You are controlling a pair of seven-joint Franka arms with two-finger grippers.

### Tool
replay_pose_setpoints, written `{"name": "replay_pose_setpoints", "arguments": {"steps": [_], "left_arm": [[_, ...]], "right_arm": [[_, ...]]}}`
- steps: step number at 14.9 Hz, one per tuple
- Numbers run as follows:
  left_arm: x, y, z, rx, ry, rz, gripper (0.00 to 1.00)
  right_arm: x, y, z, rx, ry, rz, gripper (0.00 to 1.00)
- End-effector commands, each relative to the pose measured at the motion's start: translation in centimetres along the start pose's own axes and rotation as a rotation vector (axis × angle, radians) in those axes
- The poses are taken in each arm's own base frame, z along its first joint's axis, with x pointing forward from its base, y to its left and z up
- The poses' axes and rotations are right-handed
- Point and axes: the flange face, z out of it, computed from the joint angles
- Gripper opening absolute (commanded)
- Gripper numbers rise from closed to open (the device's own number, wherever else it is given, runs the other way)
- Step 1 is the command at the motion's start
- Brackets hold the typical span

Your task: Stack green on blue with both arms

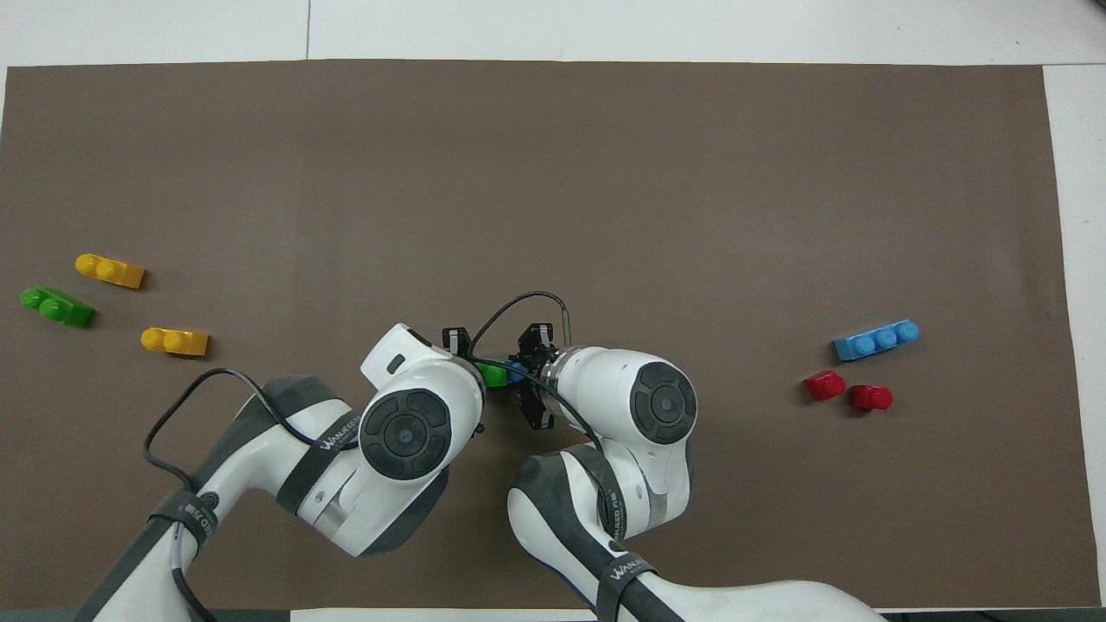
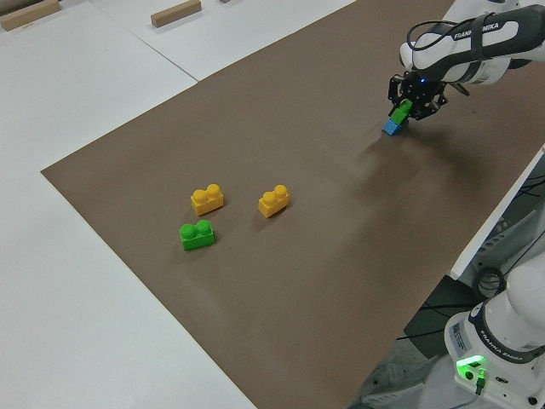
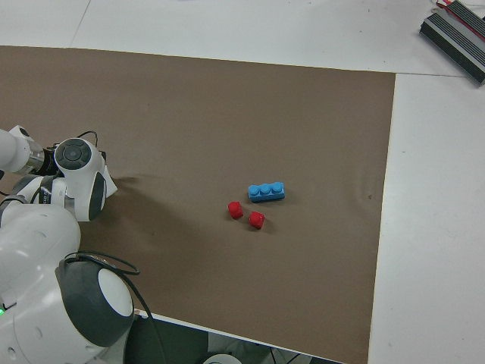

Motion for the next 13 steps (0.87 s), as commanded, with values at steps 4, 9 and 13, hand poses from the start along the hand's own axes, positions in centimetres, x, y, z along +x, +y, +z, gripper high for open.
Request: {"name": "replay_pose_setpoints", "arguments": {"steps": [4, 9, 13], "left_arm": [[0.4, -0.8, 1.2, -0.007, 0.033, 0.035, 0.57], [2.0, 0.8, 0.1, -0.021, 0.033, 0.057, 1.00], [4.9, 4.2, -1.1, -0.025, 0.052, 0.049, 1.00]], "right_arm": [[1.5, 0.5, 0.9, -0.004, 0.010, 0.010, 0.00], [1.9, 0.0, 0.7, -0.007, 0.011, 0.024, 0.39], [2.4, -0.6, 0.5, -0.014, 0.011, 0.034, 0.79]]}}
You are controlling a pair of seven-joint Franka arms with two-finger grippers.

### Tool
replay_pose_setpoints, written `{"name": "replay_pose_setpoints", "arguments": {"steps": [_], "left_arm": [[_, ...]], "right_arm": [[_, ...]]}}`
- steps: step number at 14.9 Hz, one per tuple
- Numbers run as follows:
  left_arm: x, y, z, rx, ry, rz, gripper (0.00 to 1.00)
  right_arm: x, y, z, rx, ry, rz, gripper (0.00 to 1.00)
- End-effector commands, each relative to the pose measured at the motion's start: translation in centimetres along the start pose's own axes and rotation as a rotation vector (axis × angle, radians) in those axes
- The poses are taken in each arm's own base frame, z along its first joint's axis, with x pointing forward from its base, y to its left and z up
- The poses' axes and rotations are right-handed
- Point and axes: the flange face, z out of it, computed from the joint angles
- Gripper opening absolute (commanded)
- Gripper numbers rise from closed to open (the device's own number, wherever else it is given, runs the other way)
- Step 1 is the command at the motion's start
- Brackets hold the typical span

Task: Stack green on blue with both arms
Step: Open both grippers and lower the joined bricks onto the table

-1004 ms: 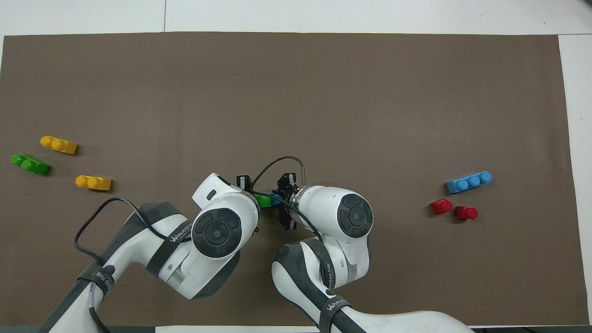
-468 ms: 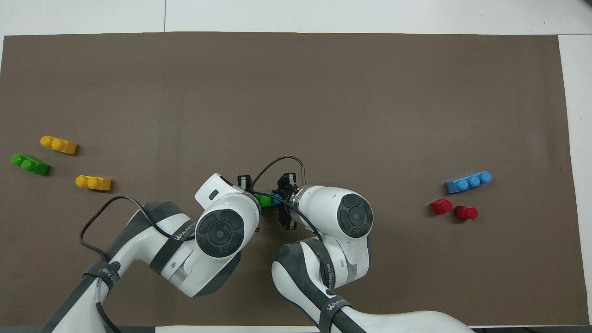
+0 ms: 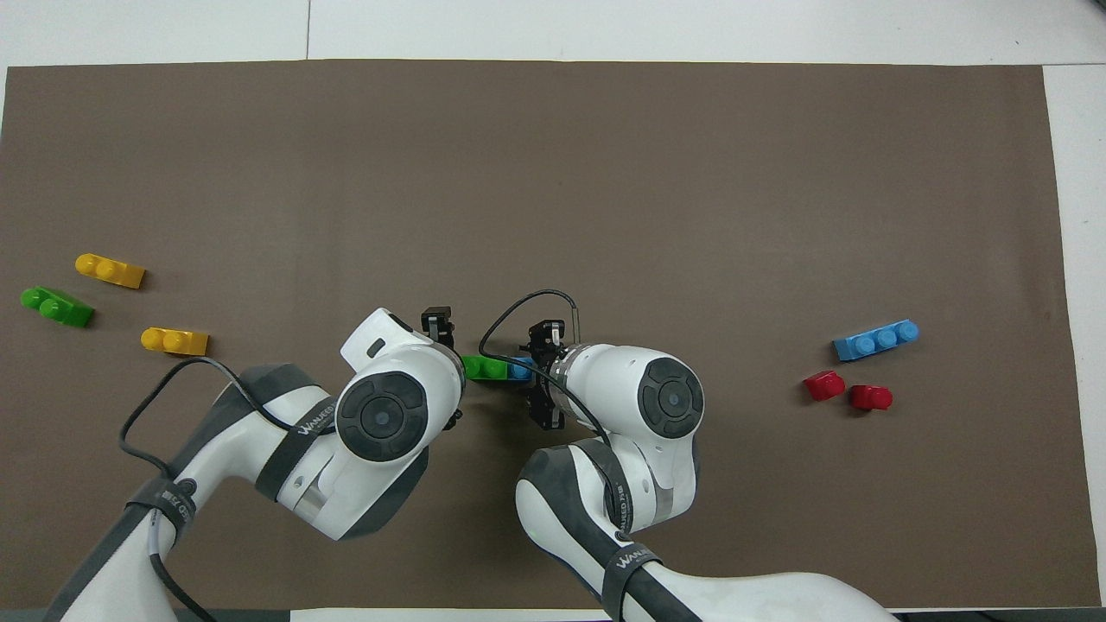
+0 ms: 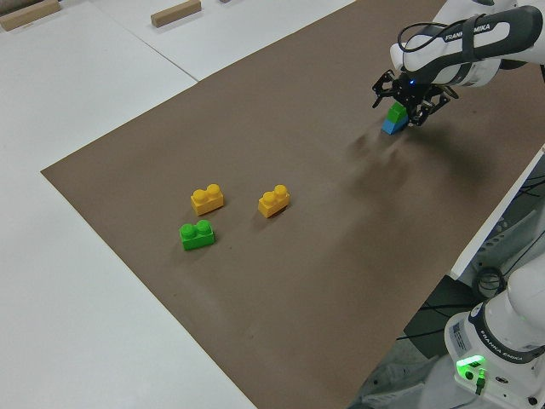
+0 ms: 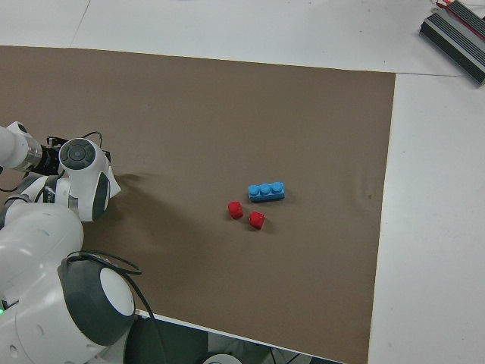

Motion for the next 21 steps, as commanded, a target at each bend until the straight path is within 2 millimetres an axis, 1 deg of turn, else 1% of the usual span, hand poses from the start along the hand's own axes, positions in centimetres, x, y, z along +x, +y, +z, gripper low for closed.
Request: {"name": "replay_pose_setpoints", "arguments": {"steps": [1, 3, 5, 6, 7, 8, 9, 11, 13, 14, 16, 17, 18, 19, 21], "left_arm": [[3.0, 2.5, -1.2, -0.004, 0.036, 0.029, 1.00], [4.7, 3.5, -1.2, -0.004, 0.041, 0.054, 1.00], [7.0, 4.9, -1.4, -0.013, 0.046, 0.044, 1.00], [7.8, 5.7, -1.9, -0.022, 0.045, 0.051, 1.00], [8.8, 6.6, -2.3, -0.032, 0.041, 0.052, 1.00], [10.0, 7.6, -2.8, -0.043, 0.041, 0.042, 1.00], [10.7, 8.1, -3.2, -0.047, 0.044, 0.038, 1.00], [11.1, 8.9, -3.8, -0.034, 0.054, 0.107, 1.00], [13.1, 9.6, -3.9, 0.012, 0.078, 0.192, 1.00], [13.4, 9.7, -4.1, 0.034, 0.086, 0.252, 1.00], [14.7, 10.2, -4.5, 0.078, 0.096, 0.339, 1.00], [15.5, 10.4, -4.7, 0.101, 0.100, 0.387, 1.00], [16.4, 10.5, -4.8, 0.121, 0.098, 0.430, 1.00], [17.2, 10.8, -5.0, 0.136, 0.083, 0.457, 1.00], [18.5, 11.1, -5.6, 0.163, 0.065, 0.569, 1.00]], "right_arm": [[1.2, -0.6, -0.2, -0.011, -0.005, 0.013, 0.80], [2.0, -1.3, -0.6, -0.022, -0.004, -0.006, 0.81], [3.6, -2.4, -1.4, -0.045, -0.003, -0.035, 0.82], [4.5, -3.1, -2.1, -0.053, -0.006, -0.055, 0.83], [5.3, -3.7, -2.9, -0.061, -0.010, -0.085, 0.86], [6.4, -4.6, -3.9, -0.063, -0.015, -0.105, 0.88], [7.2, -5.9, -5.1, -0.066, -0.027, -0.118, 0.88], [8.3, -7.2, -7.1, -0.087, -0.041, -0.162, 0.89], [10.6, -8.6, -9.7, -0.103, -0.056, -0.200, 0.90], [11.4, -8.8, -10.3, -0.115, -0.064, -0.216, 0.90], [11.4, -8.7, -11.9, -0.136, -0.075, -0.234, 0.90], [11.8, -8.7, -12.6, -0.152, -0.067, -0.243, 0.90], [12.9, -9.0, -13.5, -0.158, -0.058, -0.241, 0.90], [13.6, -9.2, -14.0, -0.167, -0.056, -0.236, 0.90], [14.2, -9.4, -14.7, -0.181, -0.059, -0.230, 0.90]]}}
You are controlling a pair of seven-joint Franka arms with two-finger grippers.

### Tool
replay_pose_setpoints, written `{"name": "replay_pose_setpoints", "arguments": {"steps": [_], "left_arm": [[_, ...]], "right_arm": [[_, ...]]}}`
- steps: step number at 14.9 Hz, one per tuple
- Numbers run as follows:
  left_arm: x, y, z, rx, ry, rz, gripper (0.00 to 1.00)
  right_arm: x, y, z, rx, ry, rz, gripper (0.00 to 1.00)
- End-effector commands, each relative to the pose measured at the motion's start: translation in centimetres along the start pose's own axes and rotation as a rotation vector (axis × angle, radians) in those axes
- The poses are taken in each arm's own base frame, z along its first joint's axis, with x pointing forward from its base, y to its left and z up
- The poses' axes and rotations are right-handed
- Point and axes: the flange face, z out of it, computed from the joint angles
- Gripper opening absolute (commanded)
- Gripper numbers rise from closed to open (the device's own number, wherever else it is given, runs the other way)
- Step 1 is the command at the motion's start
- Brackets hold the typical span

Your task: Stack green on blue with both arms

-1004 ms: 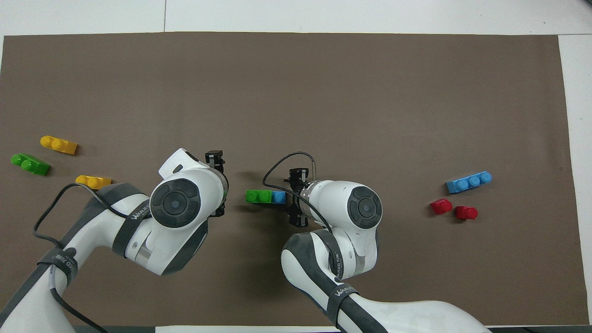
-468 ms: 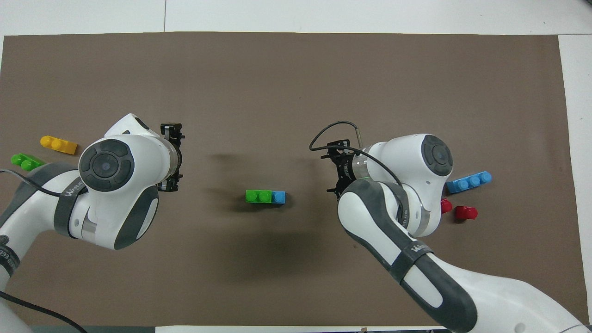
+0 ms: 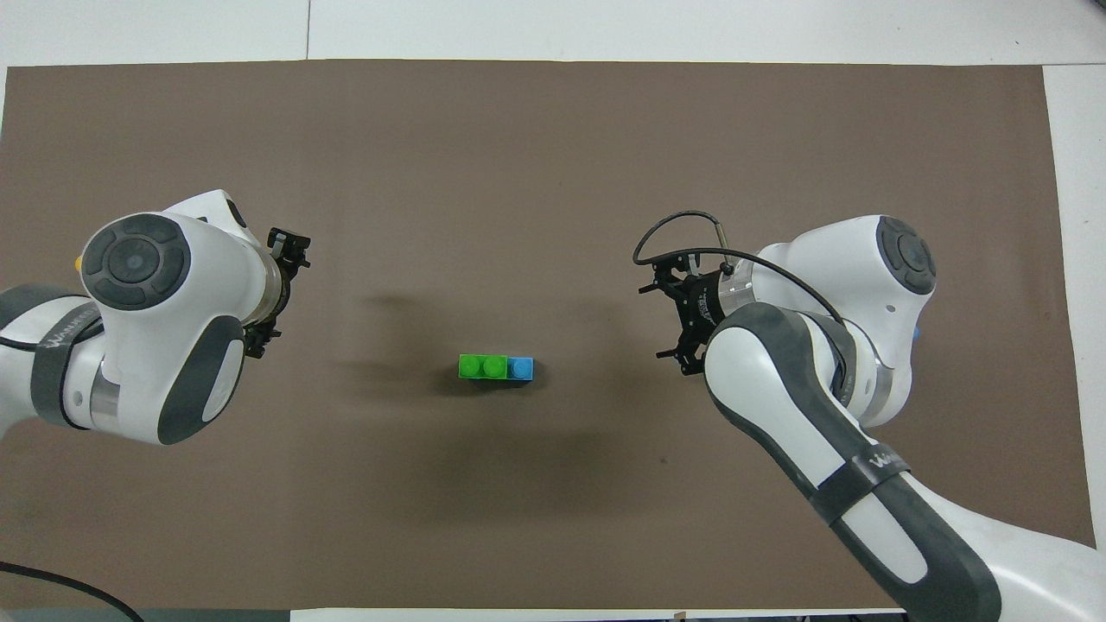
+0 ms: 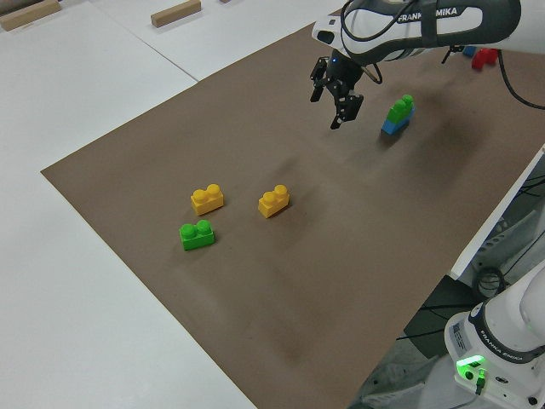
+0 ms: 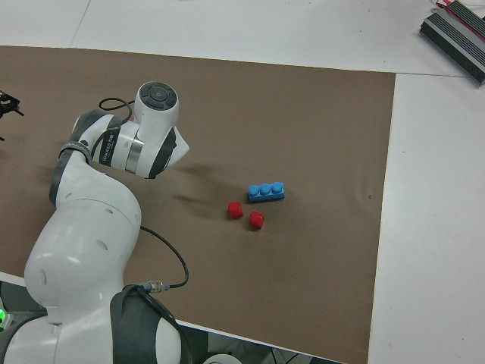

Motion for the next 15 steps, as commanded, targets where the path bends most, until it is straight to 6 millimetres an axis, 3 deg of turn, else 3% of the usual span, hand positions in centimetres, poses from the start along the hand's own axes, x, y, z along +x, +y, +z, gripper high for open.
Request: {"name": "replay_pose_setpoints", "arguments": {"steps": [1, 3, 7, 9, 12, 15], "left_arm": [[2.1, -0.3, -1.2, 0.033, -0.022, 0.179, 1.00], [3.4, -0.5, -2.0, 0.048, -0.029, 0.338, 1.00], [7.0, -1.1, -4.1, 0.066, -0.049, 0.641, 1.00], [8.4, -1.2, -5.1, 0.049, -0.043, 0.750, 1.00], [10.0, -1.5, -6.6, 0.015, -0.063, 0.867, 1.00], [11.2, -1.6, -8.9, -0.016, -0.097, 0.995, 1.00]], "right_arm": [[1.3, 0.3, -1.4, -0.018, 0.015, -0.023, 0.90], [1.6, 0.5, -1.7, -0.043, 0.031, -0.038, 0.90], [3.5, -0.8, -6.7, -0.067, 0.098, -0.144, 0.91], [5.0, -1.1, -10.0, -0.113, 0.174, -0.299, 1.00], [6.6, -1.1, -15.5, -0.167, 0.159, -0.516, 1.00], [5.7, 0.5, -21.0, -0.163, 0.159, -0.628, 1.00]]}}
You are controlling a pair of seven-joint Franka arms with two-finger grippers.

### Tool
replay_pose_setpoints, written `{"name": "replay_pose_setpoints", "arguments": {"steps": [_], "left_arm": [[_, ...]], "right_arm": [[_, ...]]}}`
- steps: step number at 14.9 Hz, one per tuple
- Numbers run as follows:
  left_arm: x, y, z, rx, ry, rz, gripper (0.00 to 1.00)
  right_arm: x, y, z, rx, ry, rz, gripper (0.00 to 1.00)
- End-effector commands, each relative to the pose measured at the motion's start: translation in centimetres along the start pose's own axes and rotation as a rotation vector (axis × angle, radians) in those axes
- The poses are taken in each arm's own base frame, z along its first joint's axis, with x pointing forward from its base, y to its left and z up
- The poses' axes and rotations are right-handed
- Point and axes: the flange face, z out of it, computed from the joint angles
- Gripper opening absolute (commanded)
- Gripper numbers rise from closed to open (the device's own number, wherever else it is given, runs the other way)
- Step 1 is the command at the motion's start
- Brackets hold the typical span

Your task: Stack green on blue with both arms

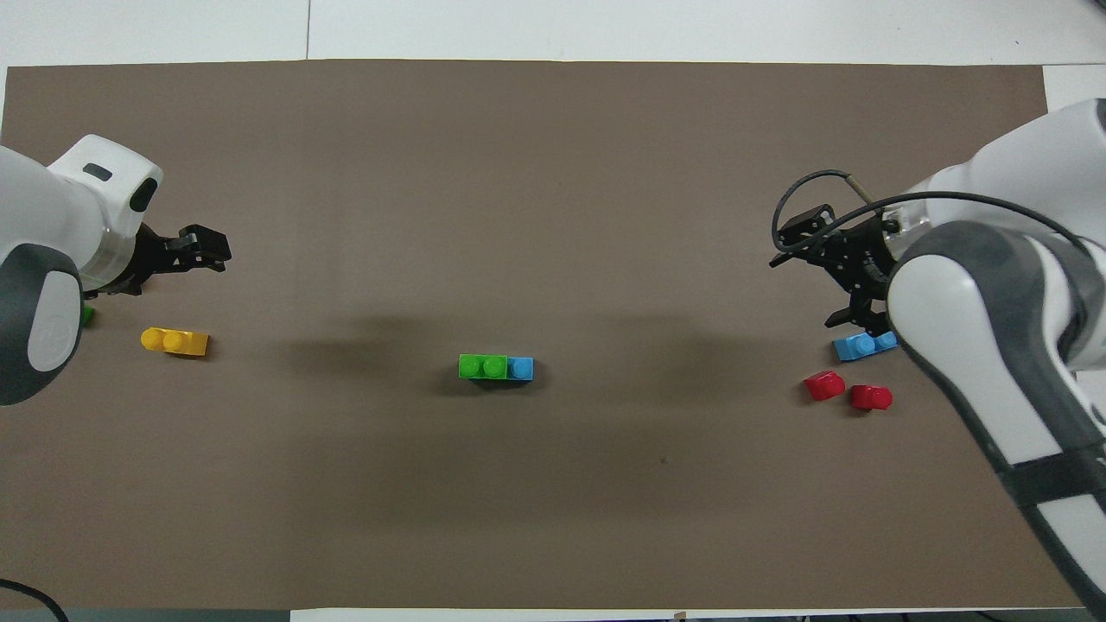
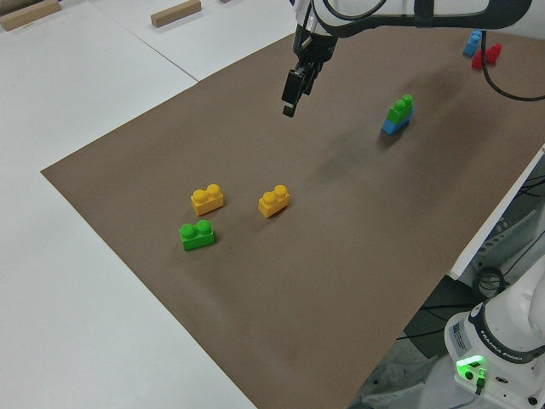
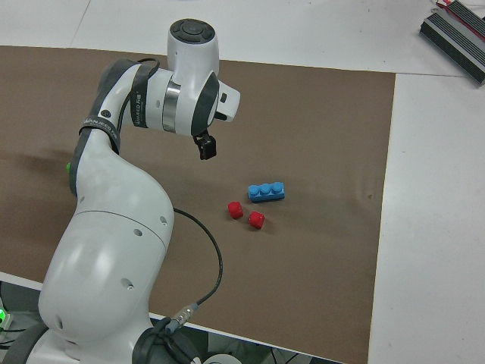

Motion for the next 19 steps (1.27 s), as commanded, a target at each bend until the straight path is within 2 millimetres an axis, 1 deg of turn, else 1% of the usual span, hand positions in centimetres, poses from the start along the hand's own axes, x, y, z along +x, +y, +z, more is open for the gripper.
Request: {"name": "replay_pose_setpoints", "arguments": {"steps": [1, 2, 3, 4, 5, 6, 7, 9, 10, 11, 13, 14, 16, 19], "left_arm": [[0.5, -1.4, -3.1, -0.048, -0.025, 0.076, 1.00], [0.5, -1.3, -4.0, -0.053, -0.027, 0.078, 1.00], [0.5, -1.3, -4.8, -0.054, -0.032, 0.080, 1.00], [0.4, -1.3, -5.3, -0.056, -0.044, 0.081, 1.00], [0.3, -1.2, -6.1, -0.056, -0.047, 0.086, 1.00], [0.1, -1.2, -6.9, -0.056, -0.053, 0.098, 1.00], [0.0, -1.2, -7.8, -0.054, -0.060, 0.123, 1.00], [-0.3, -1.6, -9.6, -0.051, -0.081, 0.171, 1.00], [-0.4, -1.7, -10.2, -0.051, -0.085, 0.183, 1.00], [-0.5, -1.7, -10.8, -0.052, -0.087, 0.184, 1.00], [-0.6, -1.7, -11.3, -0.063, -0.095, 0.181, 1.00], [-0.5, -1.9, -11.0, -0.068, -0.091, 0.178, 1.00], [-0.6, -1.6, -11.1, -0.066, -0.087, 0.182, 1.00], [-0.7, -1.6, -11.1, -0.068, -0.097, 0.185, 1.00]], "right_arm": [[-1.9, 1.5, -4.8, -0.029, 0.045, -0.127, 1.00], [-2.5, 2.0, -6.4, -0.059, 0.079, -0.183, 1.00], [-2.9, 2.6, -7.6, -0.098, 0.104, -0.246, 1.00], [-3.0, 3.2, -8.6, -0.118, 0.122, -0.294, 1.00], [-2.6, 3.8, -9.2, -0.126, 0.124, -0.314, 1.00], [-2.4, 4.4, -9.4, -0.135, 0.108, -0.312, 1.00], [-2.6, 4.7, -9.6, -0.139, 0.103, -0.310, 1.00], [-2.8, 4.8, -9.8, -0.139, 0.104, -0.332, 1.00], [-2.7, 4.9, -10.0, -0.141, 0.103, -0.375, 1.00], [-2.5, 5.1, -10.4, -0.159, 0.110, -0.470, 1.00], [-2.4, 5.7, -11.4, -0.247, 0.116, -0.736, 1.00], [-2.3, 5.7, -11.5, -0.250, 0.114, -0.754, 1.00], [-2.4, 5.8, -11.7, -0.246, 0.120, -0.752, 1.00], [-2.3, 5.4, -11.9, -0.235, 0.144, -0.757, 1.00]]}}
